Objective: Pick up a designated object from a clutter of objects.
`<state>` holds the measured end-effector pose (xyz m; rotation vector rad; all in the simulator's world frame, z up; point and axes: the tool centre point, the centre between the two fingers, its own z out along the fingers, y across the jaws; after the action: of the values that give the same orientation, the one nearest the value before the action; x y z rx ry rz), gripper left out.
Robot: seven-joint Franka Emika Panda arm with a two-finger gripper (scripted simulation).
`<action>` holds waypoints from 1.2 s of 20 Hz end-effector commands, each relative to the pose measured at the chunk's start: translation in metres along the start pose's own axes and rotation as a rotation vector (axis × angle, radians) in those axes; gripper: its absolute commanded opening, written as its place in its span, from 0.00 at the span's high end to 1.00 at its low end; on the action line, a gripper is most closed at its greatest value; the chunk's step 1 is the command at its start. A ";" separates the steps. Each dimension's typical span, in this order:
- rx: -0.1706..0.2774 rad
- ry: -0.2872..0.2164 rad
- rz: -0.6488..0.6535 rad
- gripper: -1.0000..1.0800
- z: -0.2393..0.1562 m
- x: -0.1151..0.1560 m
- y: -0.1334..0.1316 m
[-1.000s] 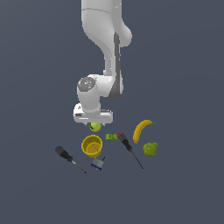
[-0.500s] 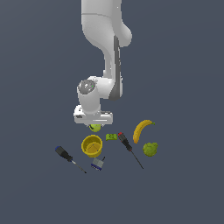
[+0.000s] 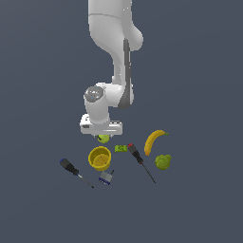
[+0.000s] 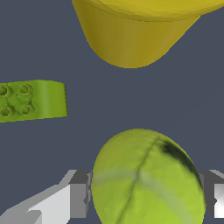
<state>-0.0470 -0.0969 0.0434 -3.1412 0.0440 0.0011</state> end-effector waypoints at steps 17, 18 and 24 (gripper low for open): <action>-0.002 0.001 0.000 1.00 -0.098 0.050 -0.048; -0.003 0.001 0.000 1.00 -0.106 0.054 -0.052; -0.003 0.001 0.000 1.00 -0.160 0.082 -0.078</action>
<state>0.0300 -0.0272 0.1885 -3.1435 0.0437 0.0003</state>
